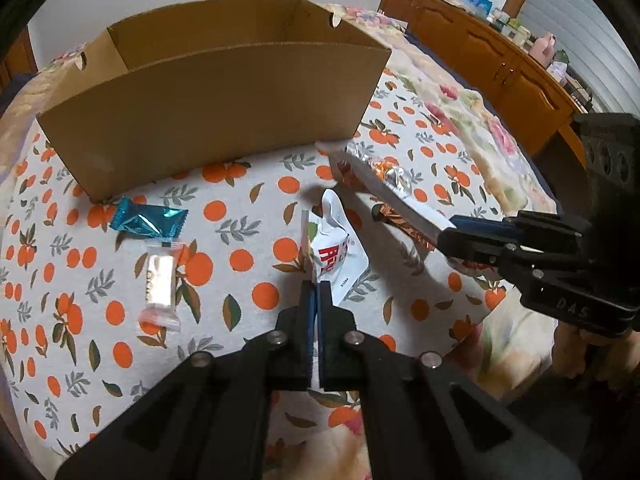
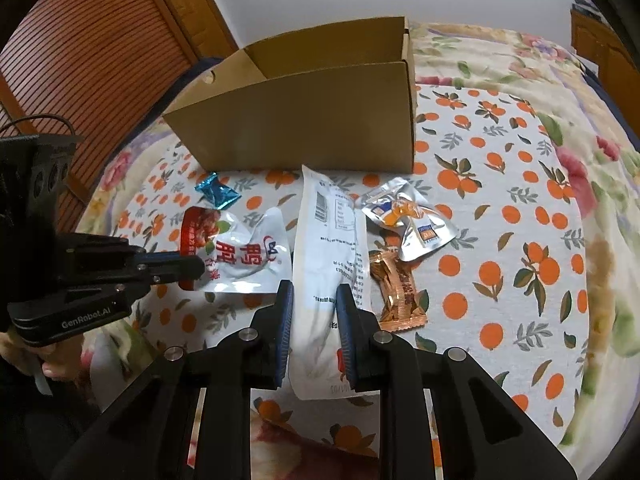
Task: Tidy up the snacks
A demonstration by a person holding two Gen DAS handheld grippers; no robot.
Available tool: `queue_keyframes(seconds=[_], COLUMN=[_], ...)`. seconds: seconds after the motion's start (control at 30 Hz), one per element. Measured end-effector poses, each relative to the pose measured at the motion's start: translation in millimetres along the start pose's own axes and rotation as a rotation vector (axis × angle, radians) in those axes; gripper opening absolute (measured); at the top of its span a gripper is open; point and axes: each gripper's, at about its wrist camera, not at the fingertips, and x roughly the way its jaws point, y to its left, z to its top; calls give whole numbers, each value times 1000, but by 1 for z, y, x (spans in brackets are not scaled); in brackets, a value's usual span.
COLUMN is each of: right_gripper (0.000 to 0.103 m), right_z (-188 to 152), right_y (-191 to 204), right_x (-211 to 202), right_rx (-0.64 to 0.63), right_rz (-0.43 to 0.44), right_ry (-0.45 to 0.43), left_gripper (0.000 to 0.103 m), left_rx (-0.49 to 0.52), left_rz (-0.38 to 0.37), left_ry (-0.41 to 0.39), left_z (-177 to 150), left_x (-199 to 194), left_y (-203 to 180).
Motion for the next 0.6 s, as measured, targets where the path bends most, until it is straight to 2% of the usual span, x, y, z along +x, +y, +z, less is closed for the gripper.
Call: queue_keyframes(seconds=[0.6], right_gripper=[20], right_z=[3], right_y=[14], right_x=[-21], right_rx=[-22], right_rz=[38], right_ry=[-37], left_gripper=[0], left_rx=[-9], left_rz=[10], left_ry=[-85], left_z=[10], left_x=[-37], left_y=[1])
